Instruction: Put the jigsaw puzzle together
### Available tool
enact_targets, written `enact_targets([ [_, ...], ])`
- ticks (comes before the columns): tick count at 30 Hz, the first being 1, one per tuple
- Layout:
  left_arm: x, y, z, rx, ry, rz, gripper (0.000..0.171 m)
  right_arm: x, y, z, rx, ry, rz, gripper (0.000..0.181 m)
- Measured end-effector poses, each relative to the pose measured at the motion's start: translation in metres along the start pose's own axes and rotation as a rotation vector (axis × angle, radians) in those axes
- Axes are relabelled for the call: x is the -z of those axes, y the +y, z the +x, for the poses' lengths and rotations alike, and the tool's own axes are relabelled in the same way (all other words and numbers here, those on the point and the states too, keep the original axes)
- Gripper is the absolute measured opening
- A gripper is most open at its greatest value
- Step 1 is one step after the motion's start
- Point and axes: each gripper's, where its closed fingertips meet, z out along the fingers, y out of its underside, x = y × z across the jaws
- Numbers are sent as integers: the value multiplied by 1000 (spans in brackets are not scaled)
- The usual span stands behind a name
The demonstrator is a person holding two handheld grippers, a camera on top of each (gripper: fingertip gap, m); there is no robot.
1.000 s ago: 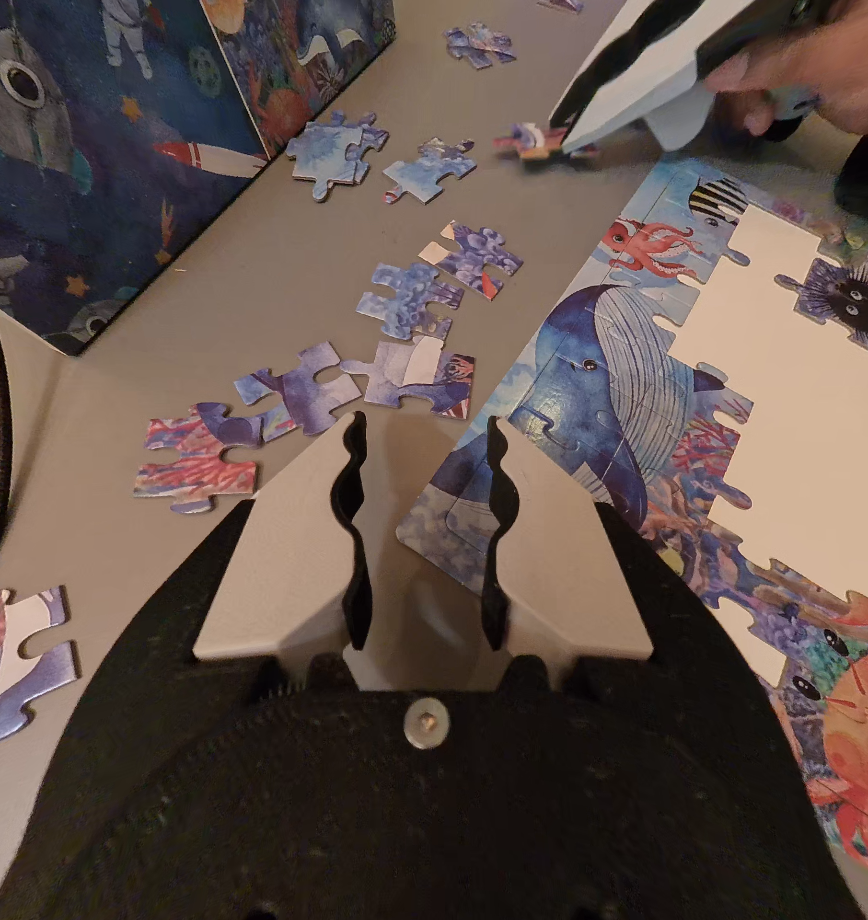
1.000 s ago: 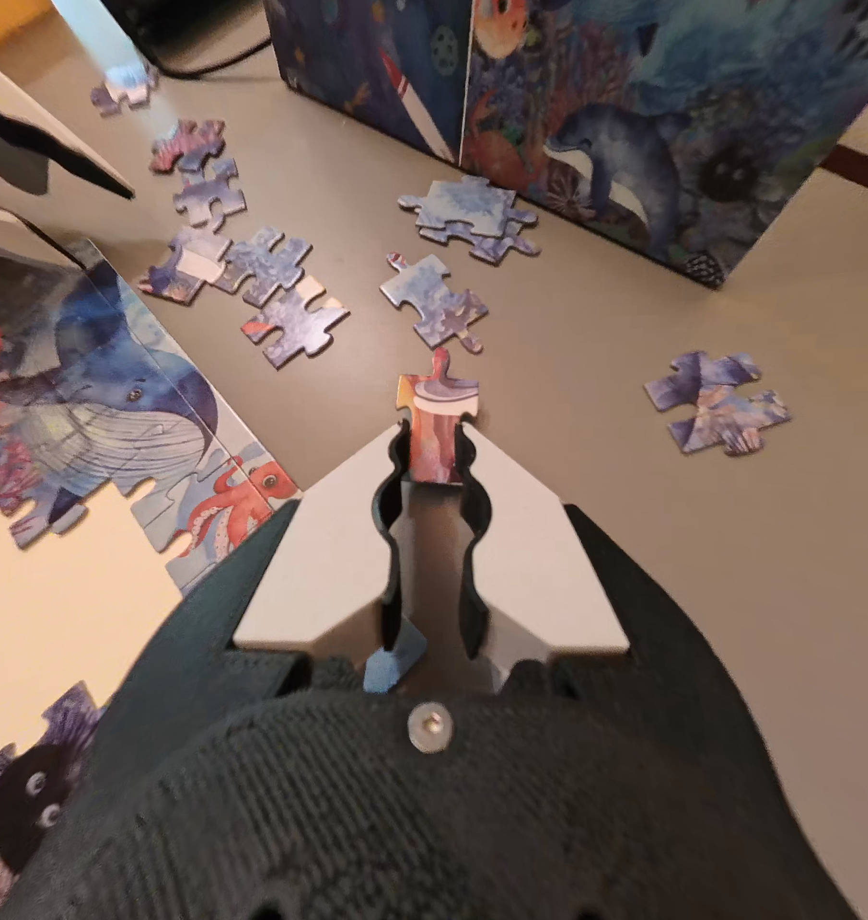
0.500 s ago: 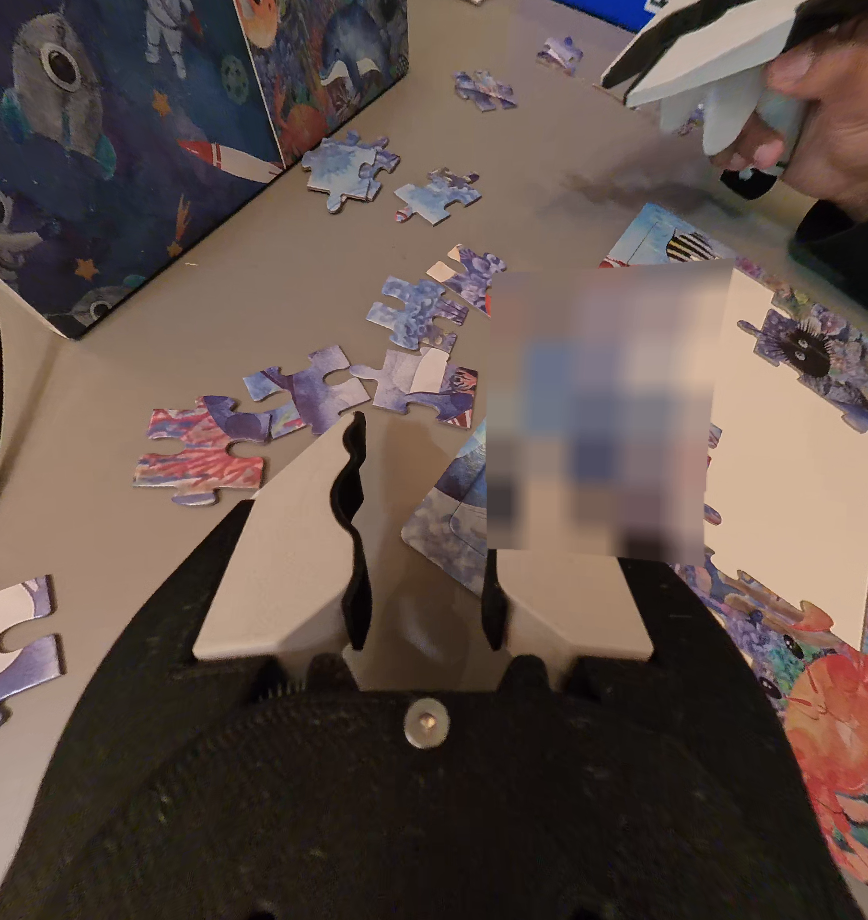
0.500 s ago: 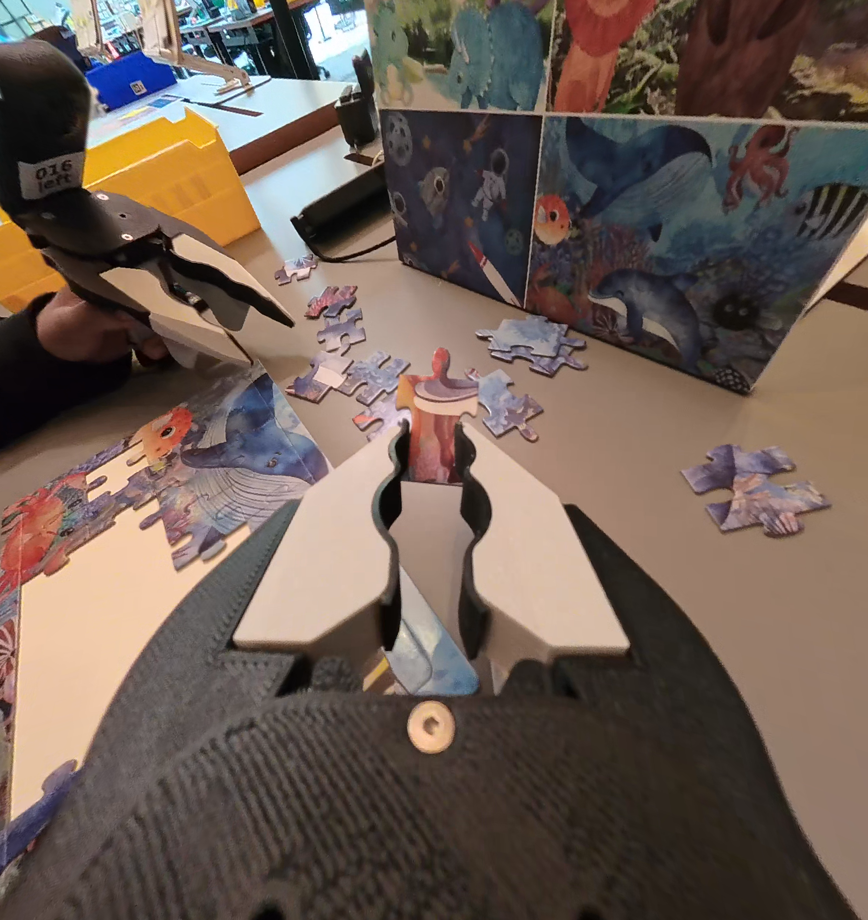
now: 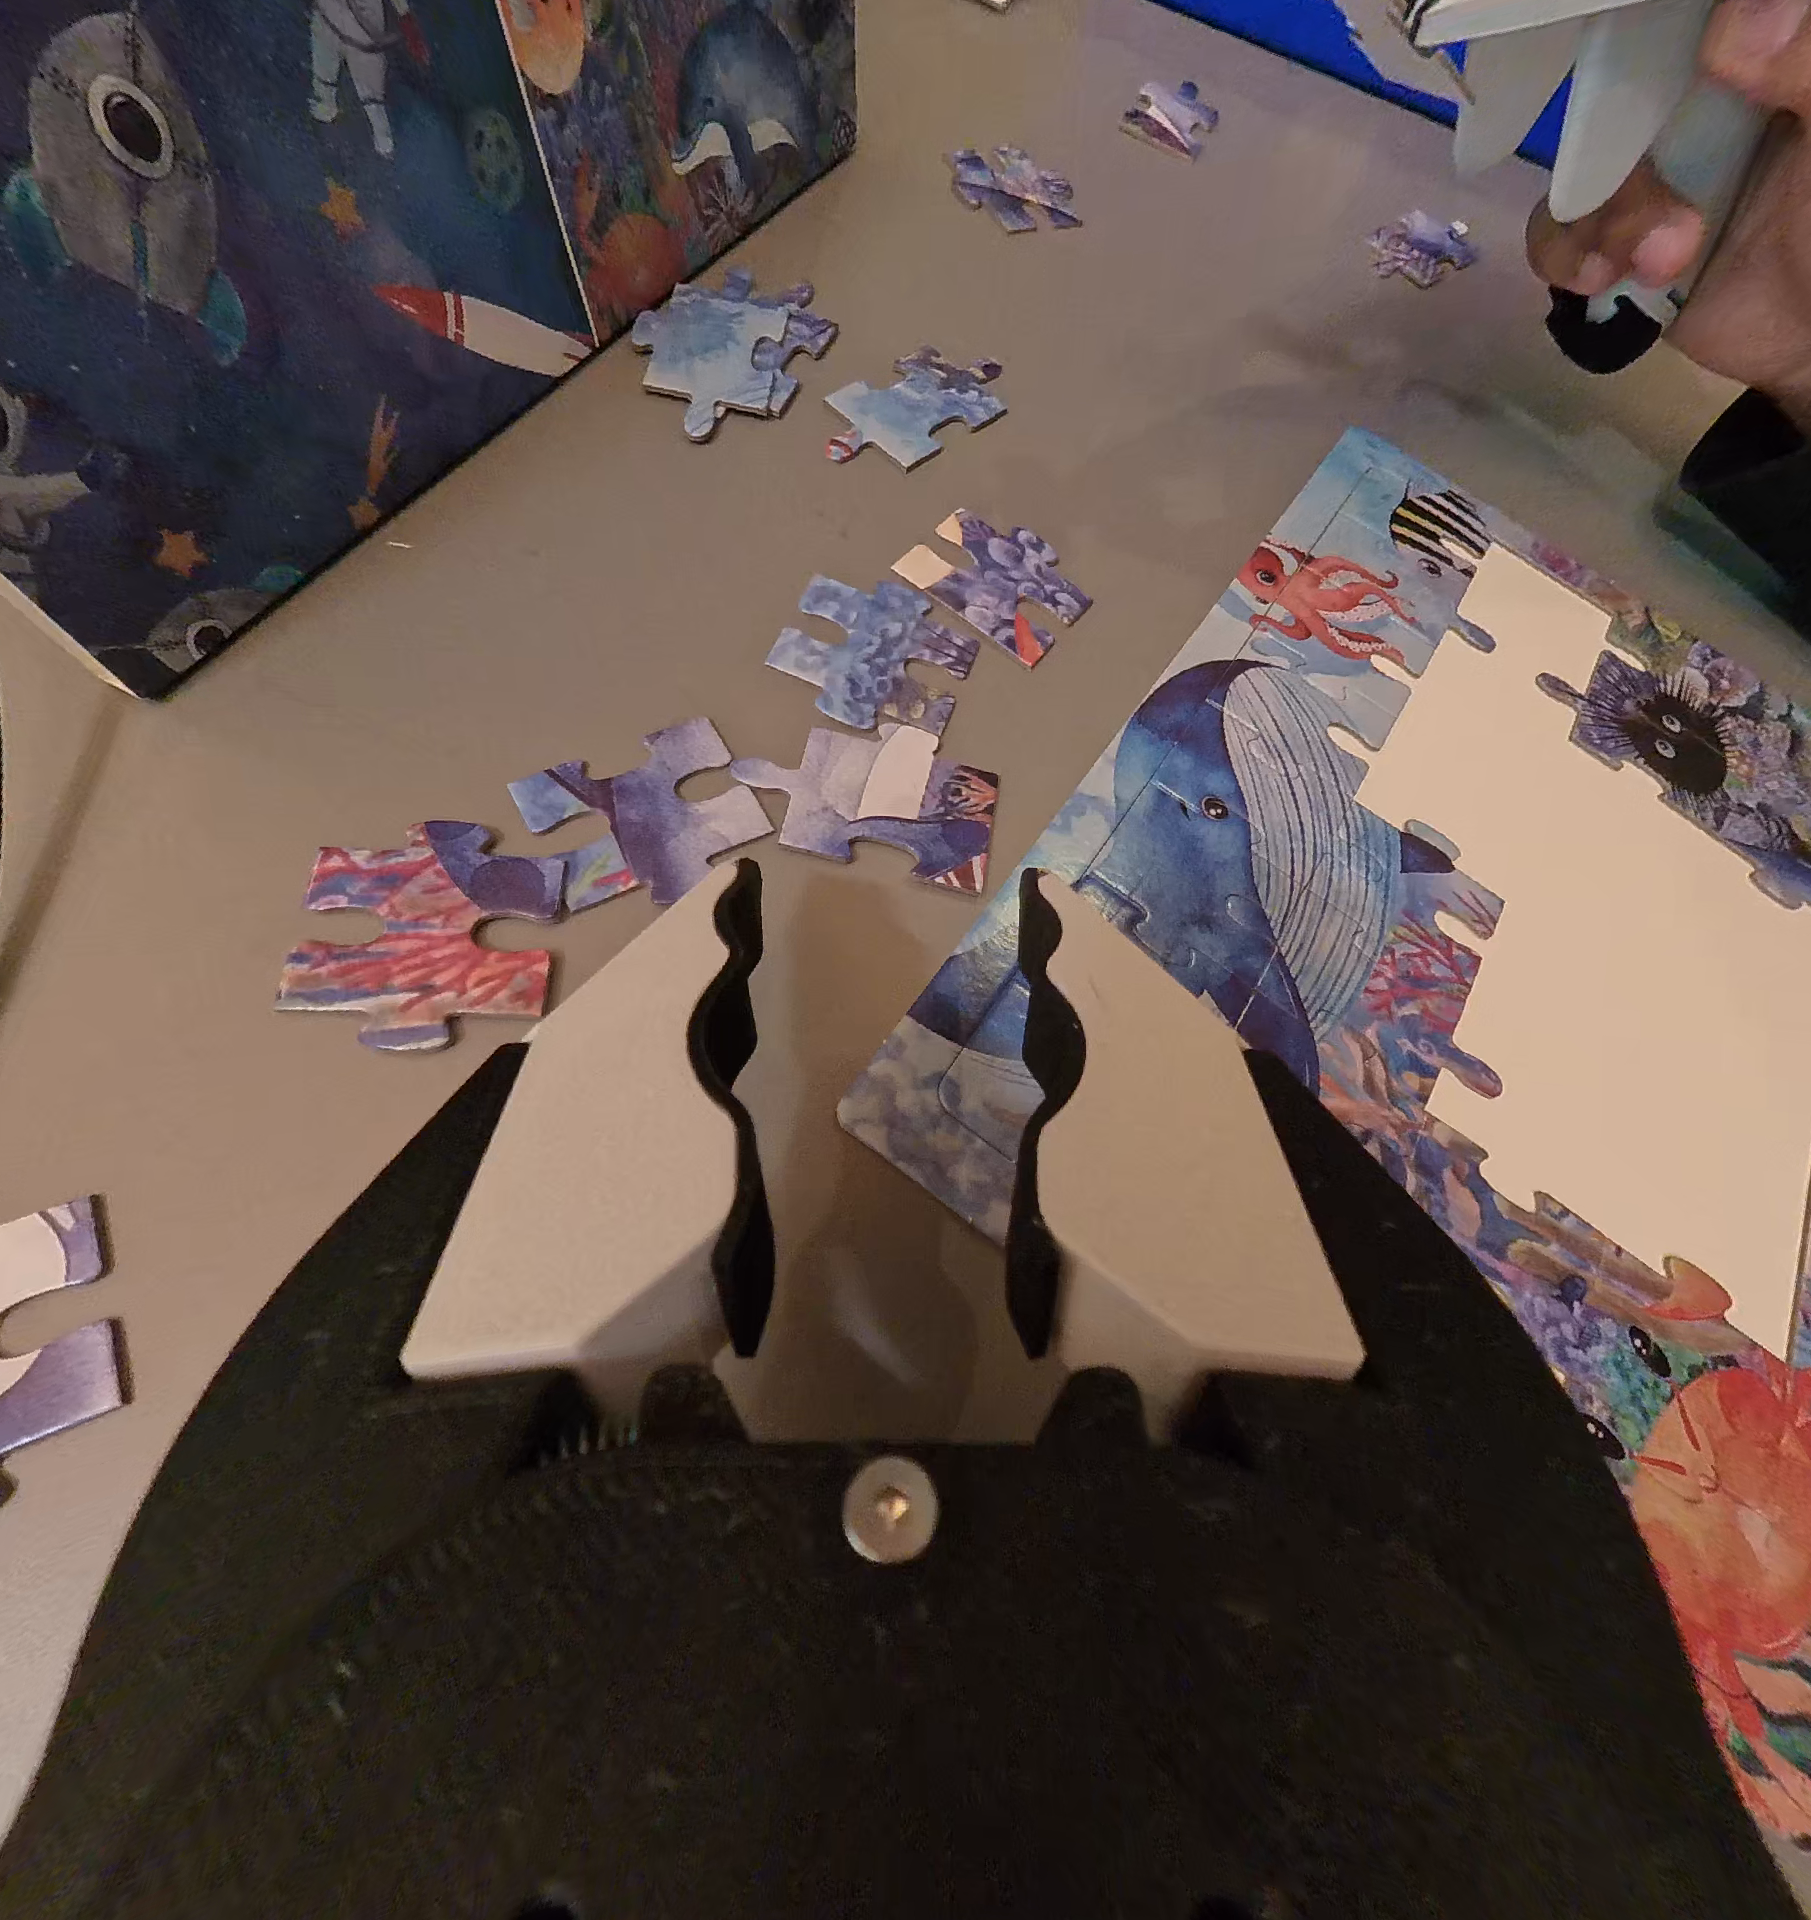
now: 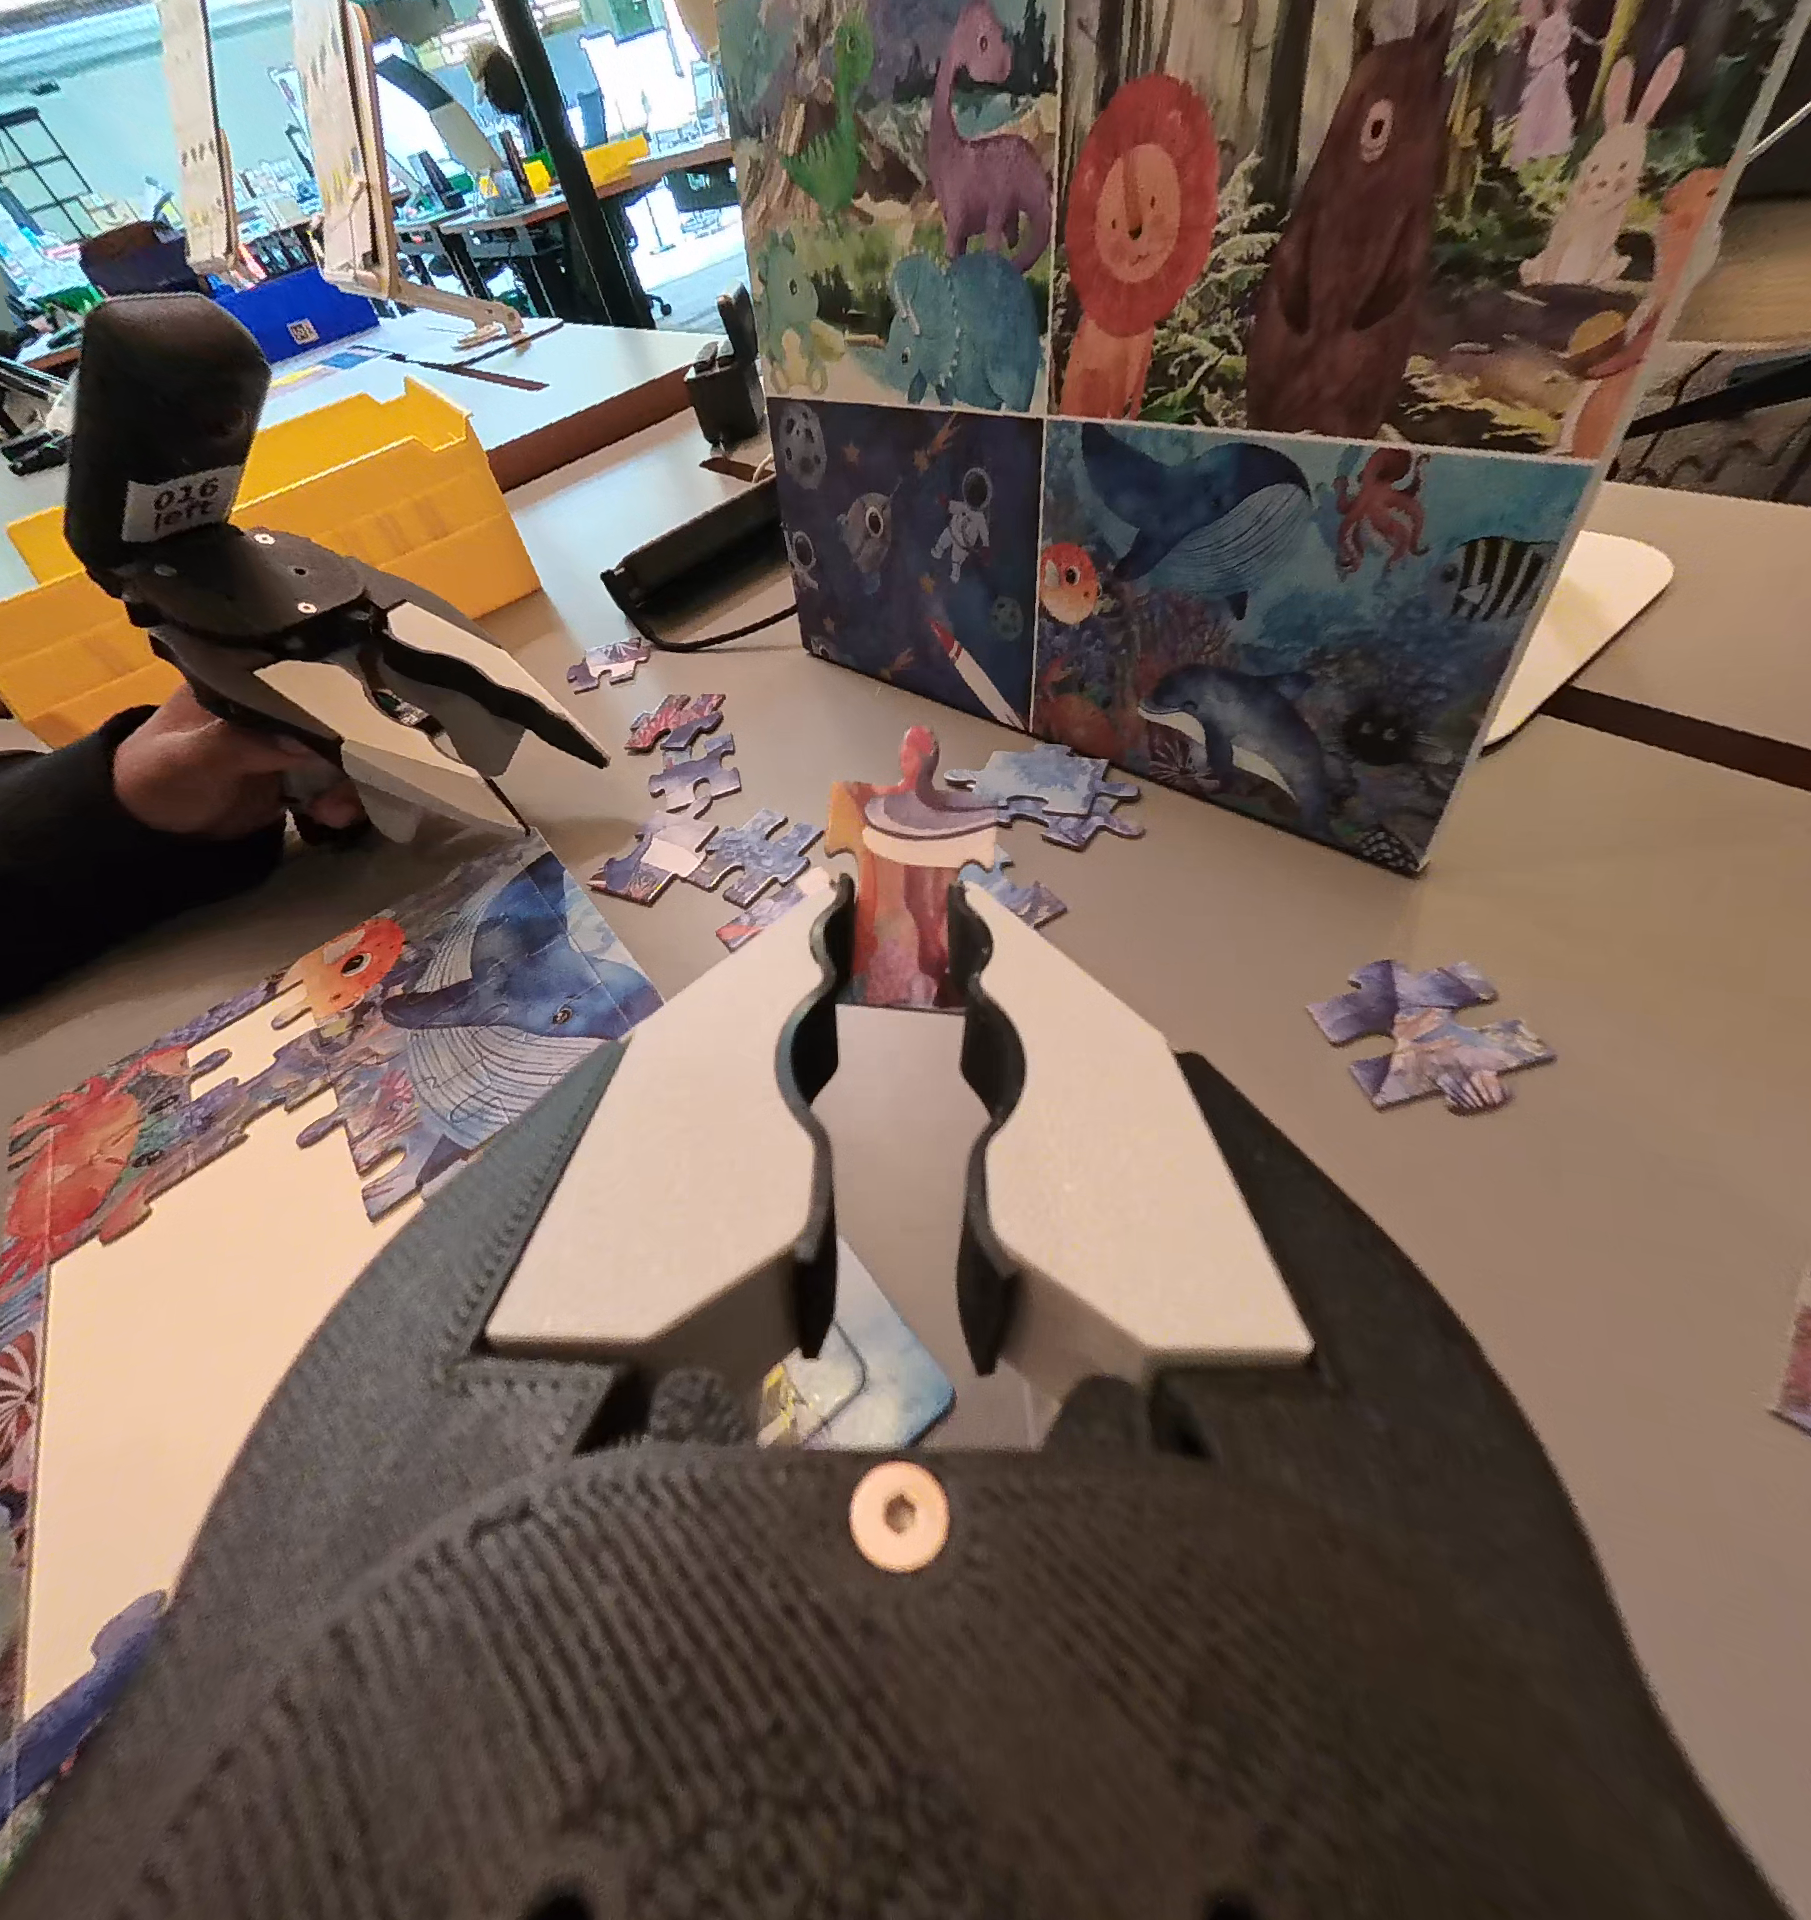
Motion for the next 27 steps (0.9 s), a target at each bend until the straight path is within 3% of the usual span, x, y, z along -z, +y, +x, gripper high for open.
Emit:
enact_targets([
  [27, -1, 1, 0, -14, -10, -12, 48, -5, 8, -1, 30, 13, -47, 16],
])
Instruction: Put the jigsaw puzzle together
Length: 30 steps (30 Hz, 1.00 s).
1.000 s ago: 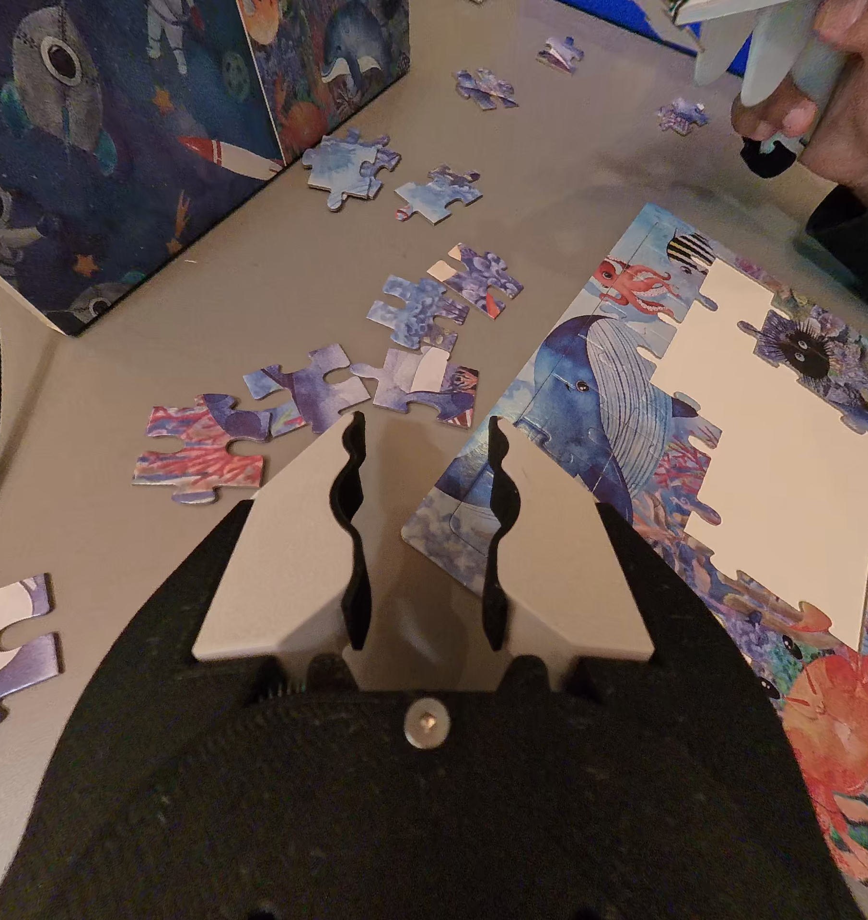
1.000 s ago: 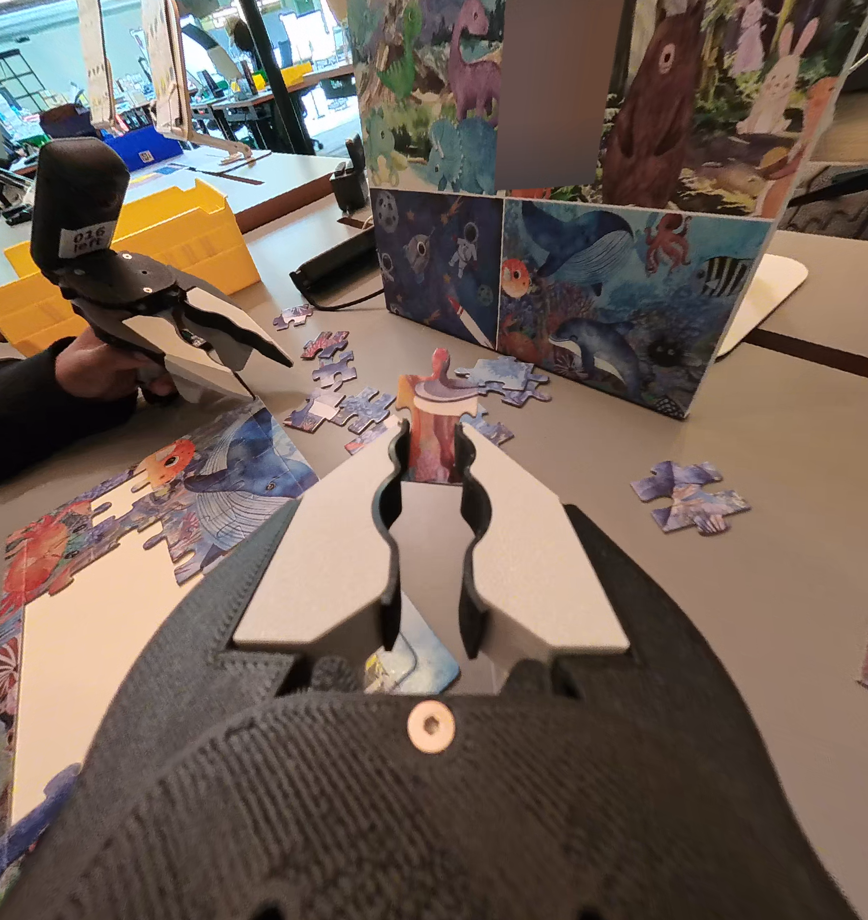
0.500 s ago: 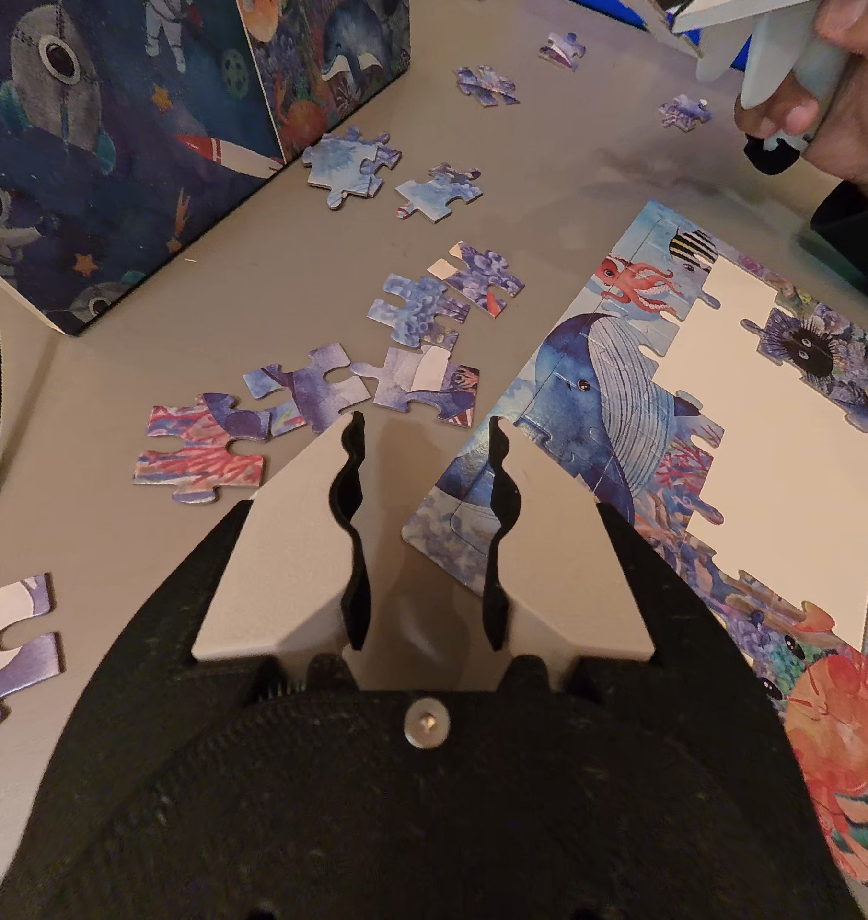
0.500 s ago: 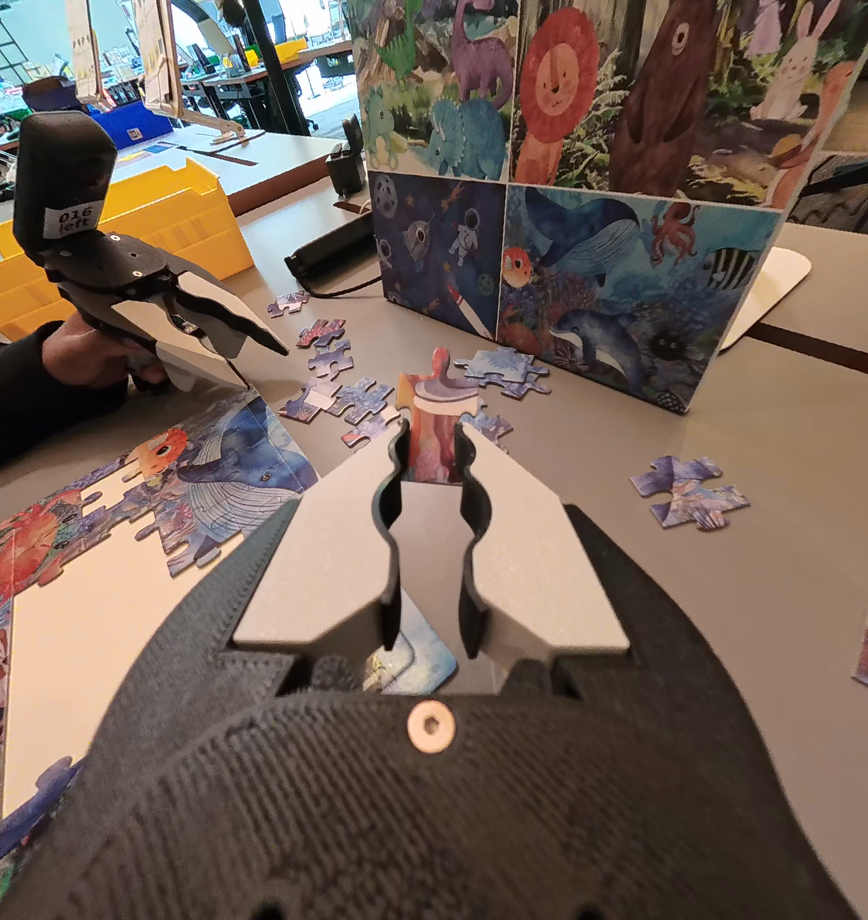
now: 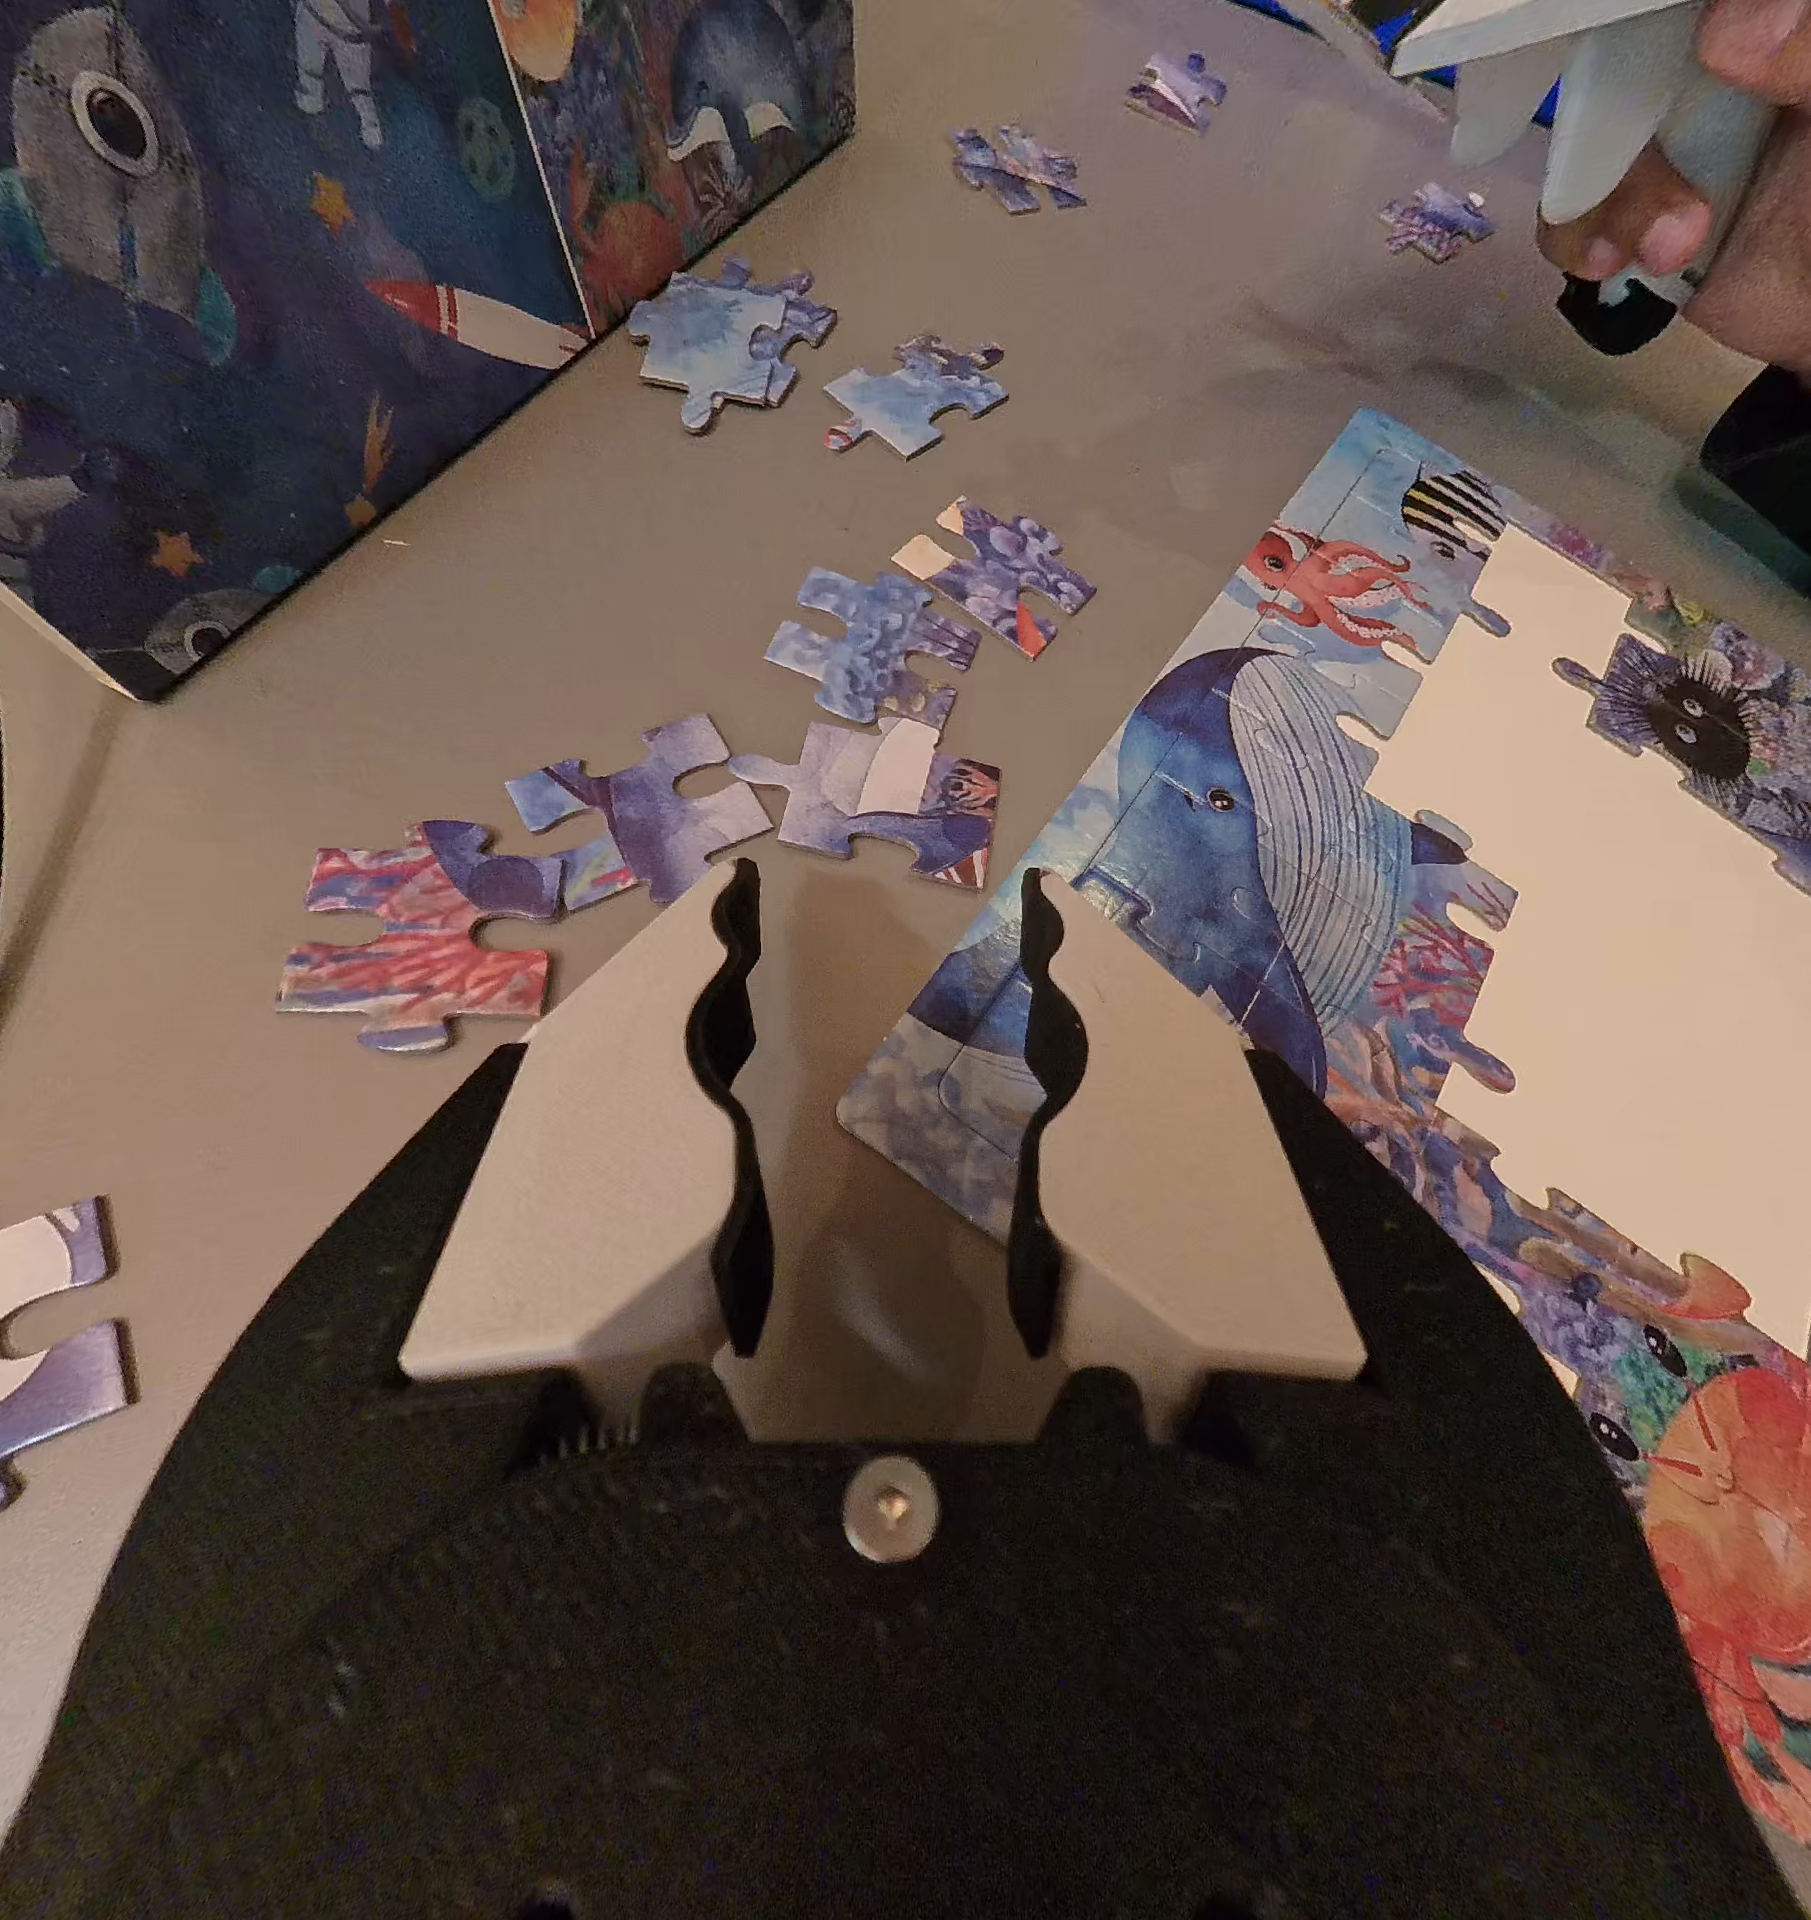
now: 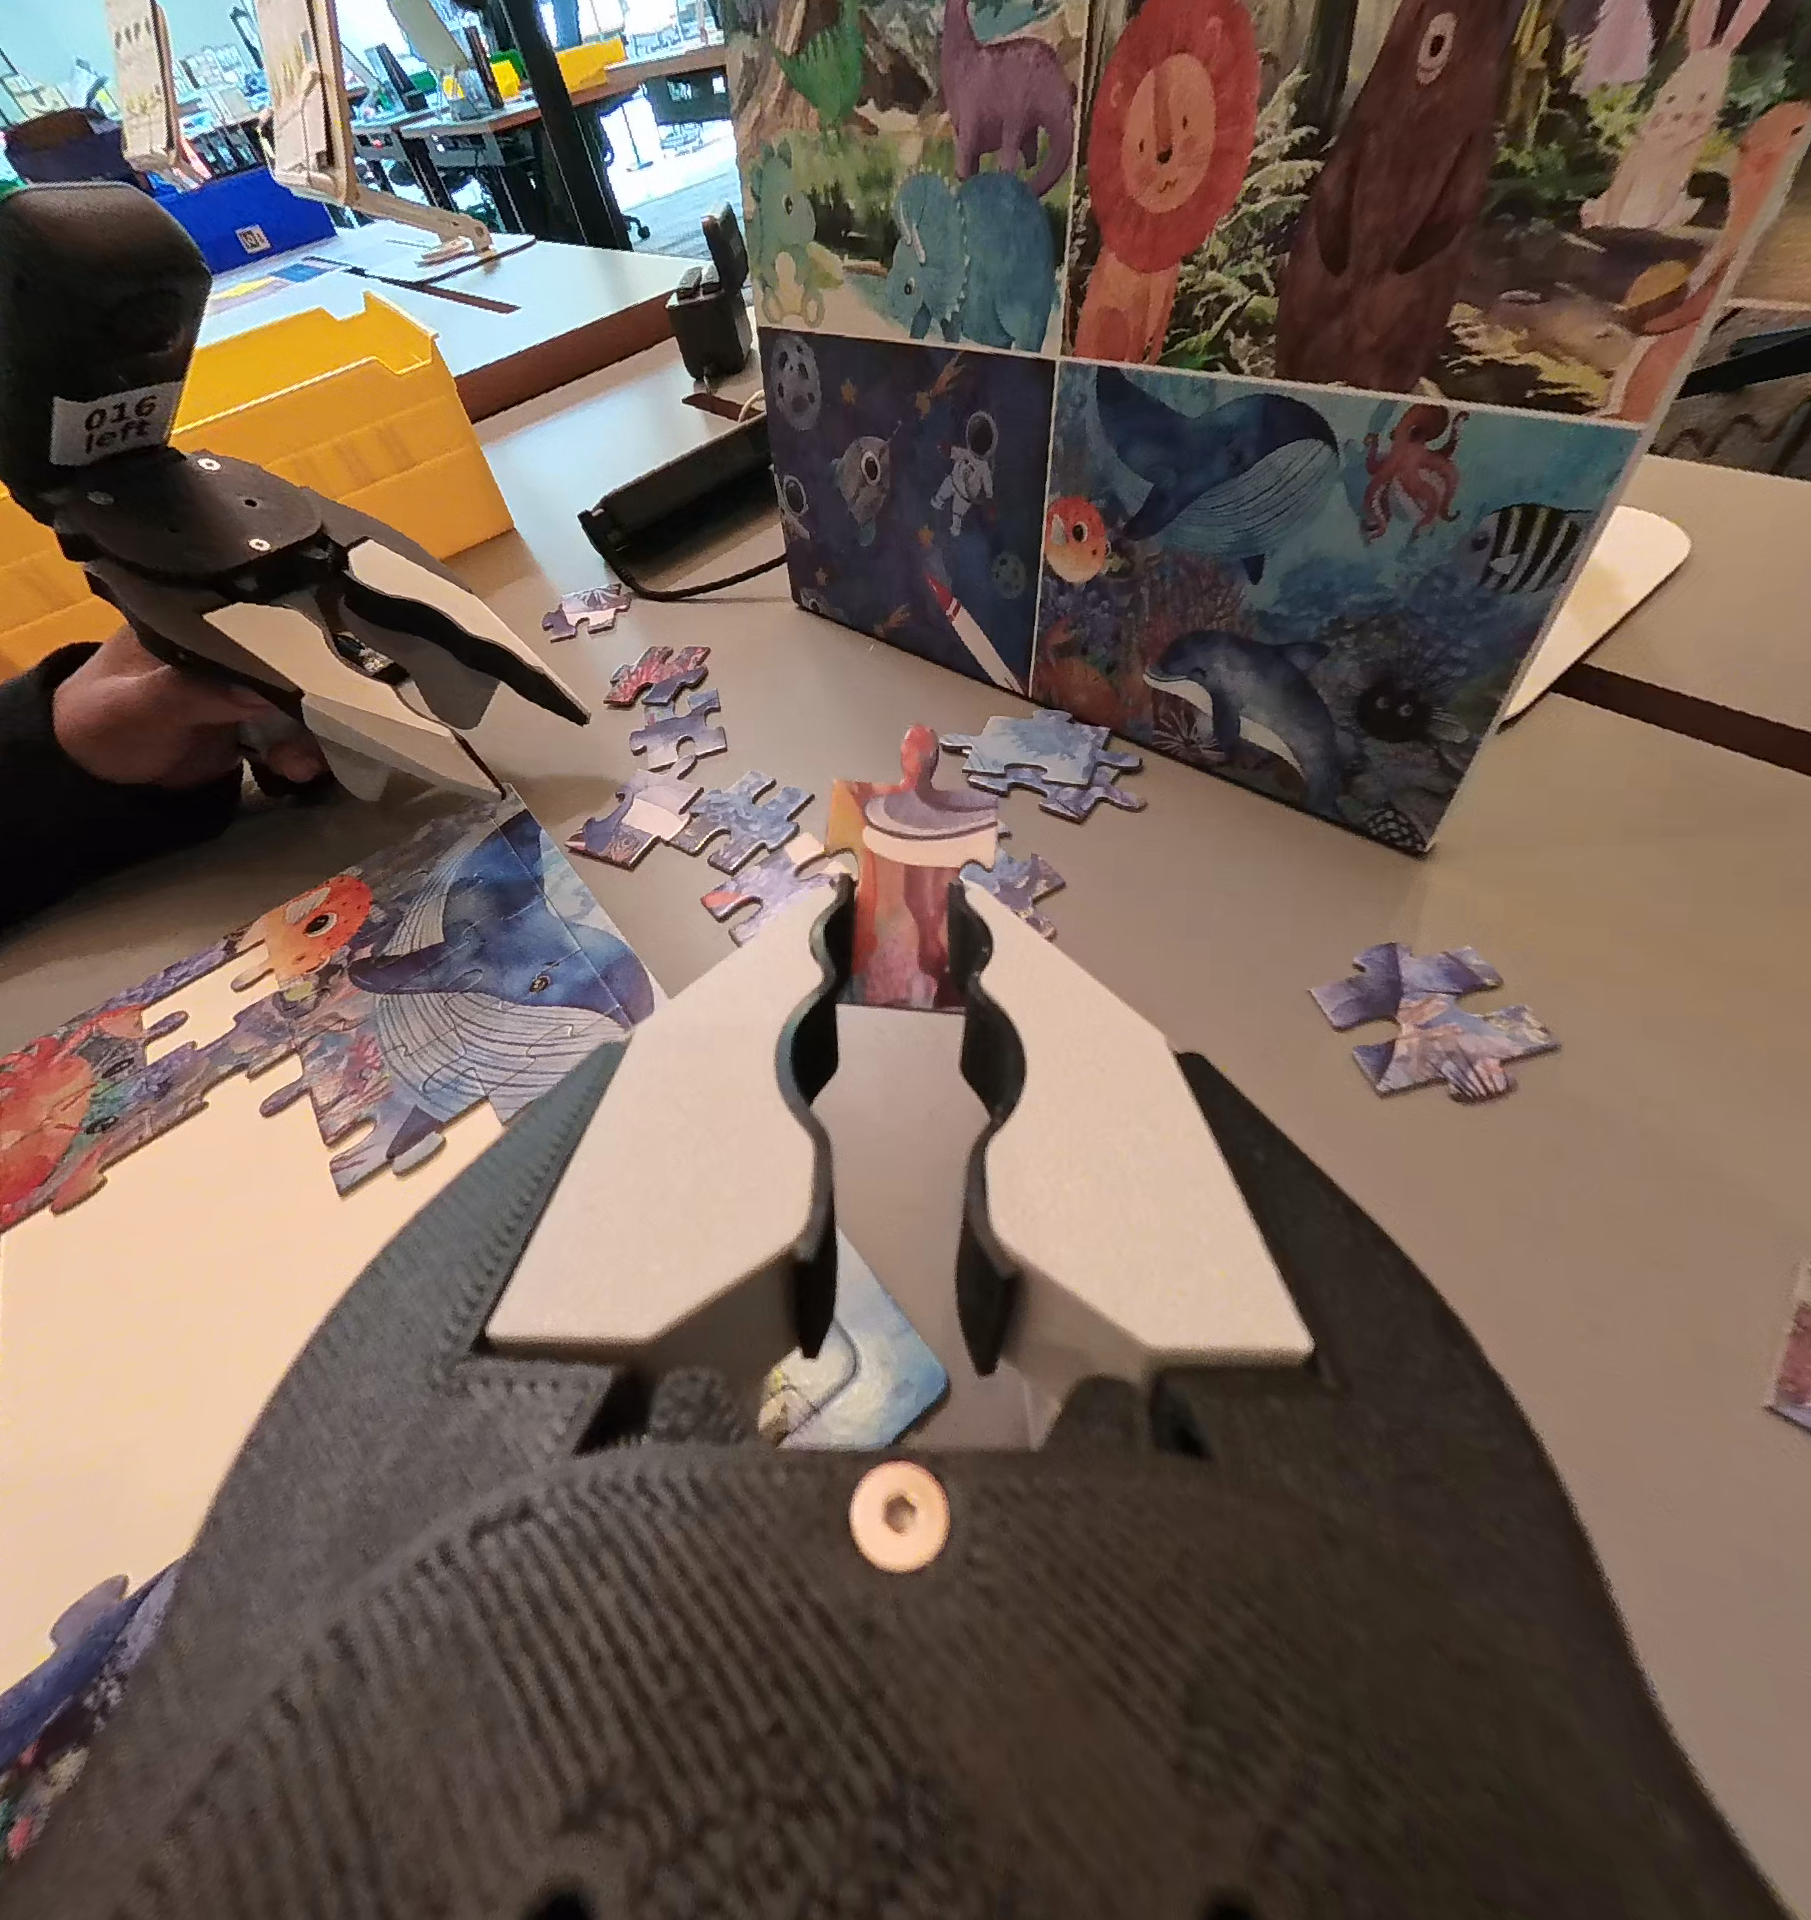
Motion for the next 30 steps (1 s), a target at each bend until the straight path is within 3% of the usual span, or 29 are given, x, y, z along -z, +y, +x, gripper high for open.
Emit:
enact_targets([
  [23, 0, 1, 0, -4, -3, -6, 49, -7, 14, 1, 146, 82, -104, 16],
  [30, -1, 1, 0, -6, -5, -7, 49, 17, 13, 41, 81, 269, -111, 16],
])
